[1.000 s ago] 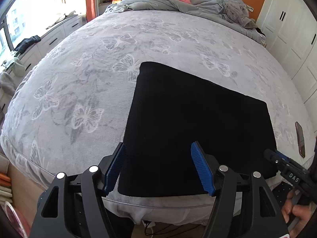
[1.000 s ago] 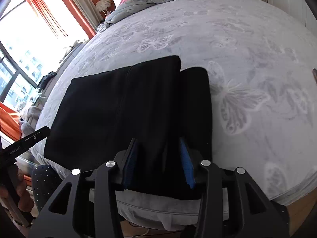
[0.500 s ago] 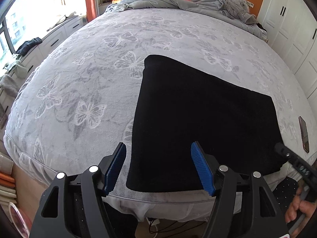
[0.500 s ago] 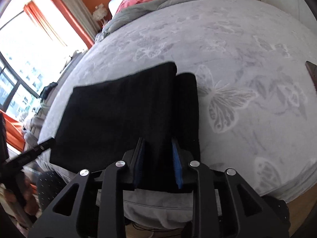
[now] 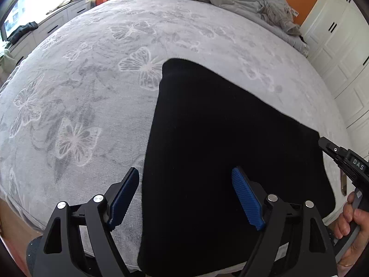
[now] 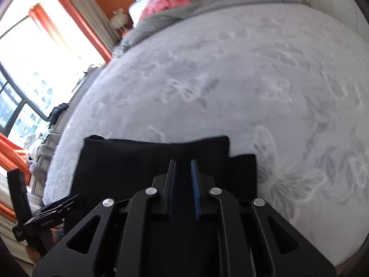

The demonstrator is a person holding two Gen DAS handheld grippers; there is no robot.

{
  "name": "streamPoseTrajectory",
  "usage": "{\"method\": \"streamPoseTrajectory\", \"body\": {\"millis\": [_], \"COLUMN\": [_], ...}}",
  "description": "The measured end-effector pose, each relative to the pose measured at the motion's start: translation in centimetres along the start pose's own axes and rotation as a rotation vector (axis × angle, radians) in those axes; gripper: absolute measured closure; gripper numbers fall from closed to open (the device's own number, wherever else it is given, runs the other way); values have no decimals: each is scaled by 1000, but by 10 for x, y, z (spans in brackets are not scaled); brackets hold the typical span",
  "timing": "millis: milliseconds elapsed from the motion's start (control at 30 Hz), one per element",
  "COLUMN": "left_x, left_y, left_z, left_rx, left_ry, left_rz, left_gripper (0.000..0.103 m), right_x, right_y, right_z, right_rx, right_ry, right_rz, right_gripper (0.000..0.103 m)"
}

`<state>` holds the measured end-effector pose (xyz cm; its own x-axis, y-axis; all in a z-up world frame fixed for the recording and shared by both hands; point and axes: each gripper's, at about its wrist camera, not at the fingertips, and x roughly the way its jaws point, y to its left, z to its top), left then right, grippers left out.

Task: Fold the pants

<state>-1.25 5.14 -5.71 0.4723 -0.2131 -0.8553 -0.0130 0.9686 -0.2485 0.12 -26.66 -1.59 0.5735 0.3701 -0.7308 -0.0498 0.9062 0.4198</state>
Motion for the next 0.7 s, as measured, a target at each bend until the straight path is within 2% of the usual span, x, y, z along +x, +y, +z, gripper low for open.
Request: {"method": "streamPoseTrajectory", "body": {"millis": [67,133,167,200,267,300,333,367,433,467,533,567,633,700], "left_x": [-5,4,8,8,-6,-16,-24,-31,-28,-21,0,7,11,12], "left_y": [7,9,9,10,11,11,12,15,21,22,26,28,28,19], "left_z": [5,11,13,12,7,2,-3,-8,-20,-26,-36,-41,-47,-47], "left_rx": [-29,-53,-60,-67,-65,-58,-51,-49,-68,-77,-118,-142,-182,-160], "left_ry": [-30,-10,12,22,15,4,-5,-9,22,50,103,115,91,83], "left_rz": [8,10,1,-14,-54,-79,-103,-144,-199,-218,-214,-241,-264,-260], "left_gripper": [23,23,23,25,24,24,23,16,15,15,15,15,13,12], "right_x": [4,45,57,50,18,1,-20,-36,-55,-58,-52,-47,-34,-19], "right_y": [21,17,13,13,17,15,13,9,-1,-8,-27,-33,-43,-52], "right_z": [0,-5,-8,-8,-11,-15,-22,-31,-49,-58,-73,-78,-88,-95], "right_rx": [-94,-138,-153,-158,-136,-116,-107,-109,-102,-86,5,42,117,202], "right_ry": [6,110,126,93,49,24,1,-15,-36,-25,30,47,90,122], "right_rz": [-9,-135,-164,-169,-165,-147,-116,-126,-219,-230,-172,-141,-66,7], "right_gripper": [91,94,94,94,85,80,61,39,26,26,26,26,26,22]}}
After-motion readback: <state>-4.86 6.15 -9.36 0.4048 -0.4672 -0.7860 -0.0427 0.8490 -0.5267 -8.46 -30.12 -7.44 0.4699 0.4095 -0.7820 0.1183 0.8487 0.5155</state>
